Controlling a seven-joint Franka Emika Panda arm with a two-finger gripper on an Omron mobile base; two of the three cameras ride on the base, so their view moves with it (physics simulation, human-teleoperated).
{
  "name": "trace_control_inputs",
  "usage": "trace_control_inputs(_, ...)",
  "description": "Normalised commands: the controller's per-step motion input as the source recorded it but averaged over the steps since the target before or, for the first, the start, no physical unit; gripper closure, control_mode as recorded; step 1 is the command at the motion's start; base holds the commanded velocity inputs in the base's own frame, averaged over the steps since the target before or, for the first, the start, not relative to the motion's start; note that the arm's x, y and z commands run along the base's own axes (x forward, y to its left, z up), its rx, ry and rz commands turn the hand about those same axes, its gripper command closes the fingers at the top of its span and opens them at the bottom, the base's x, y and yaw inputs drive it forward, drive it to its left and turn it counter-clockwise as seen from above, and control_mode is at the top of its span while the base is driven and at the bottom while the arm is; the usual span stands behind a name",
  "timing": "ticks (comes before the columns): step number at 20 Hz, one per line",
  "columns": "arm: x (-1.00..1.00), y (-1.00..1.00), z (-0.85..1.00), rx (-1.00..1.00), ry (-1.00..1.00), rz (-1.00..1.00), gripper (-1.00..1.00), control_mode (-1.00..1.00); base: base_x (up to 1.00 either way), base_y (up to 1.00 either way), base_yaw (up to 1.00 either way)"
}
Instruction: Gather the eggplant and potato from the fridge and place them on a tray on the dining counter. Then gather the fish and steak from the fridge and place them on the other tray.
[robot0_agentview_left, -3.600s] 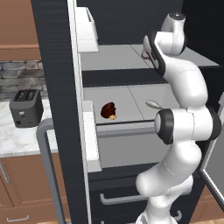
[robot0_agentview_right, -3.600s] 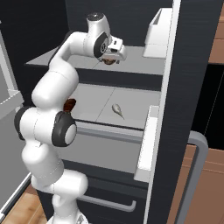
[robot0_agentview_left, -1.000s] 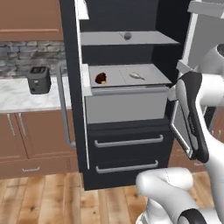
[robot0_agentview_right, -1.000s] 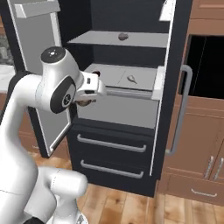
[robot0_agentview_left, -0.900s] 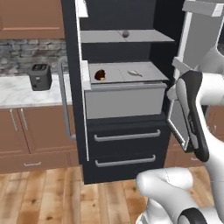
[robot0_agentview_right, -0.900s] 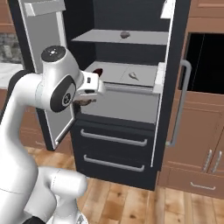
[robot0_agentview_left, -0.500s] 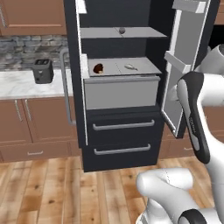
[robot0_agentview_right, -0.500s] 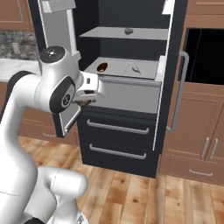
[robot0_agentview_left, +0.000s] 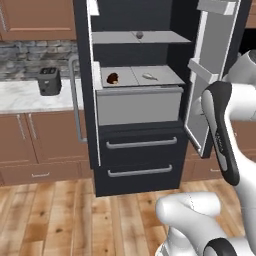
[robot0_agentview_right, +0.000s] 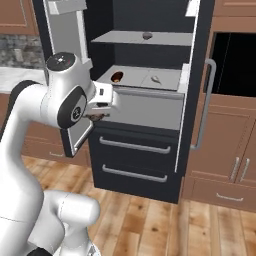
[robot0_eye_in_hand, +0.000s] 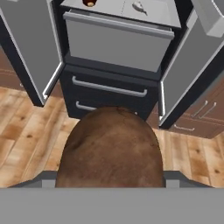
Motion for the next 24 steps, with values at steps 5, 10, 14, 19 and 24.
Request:
trace_control_inputs(5,0.00,0.00,0.00,0.00,0.00,0.00,1.00,1.00,-0.87,0.00,-0.59)
trace_control_inputs(10,0.00,0.00,0.00,0.00,0.00,0.00,1.00,1.00,-0.46,0.00,-0.82)
trace_control_inputs(14,0.00,0.00,0.00,0.00,0.00,0.00,1.00,1.00,-0.34,0.03,-0.85)
trace_control_inputs(19,0.00,0.00,0.00,0.00,0.00,0.00,1.00,1.00,-0.18,0.03,-0.90)
trace_control_inputs(24,0.00,0.00,0.00,0.00,0.00,0.00,1.00,1.00,-0.16,0.02,-0.90)
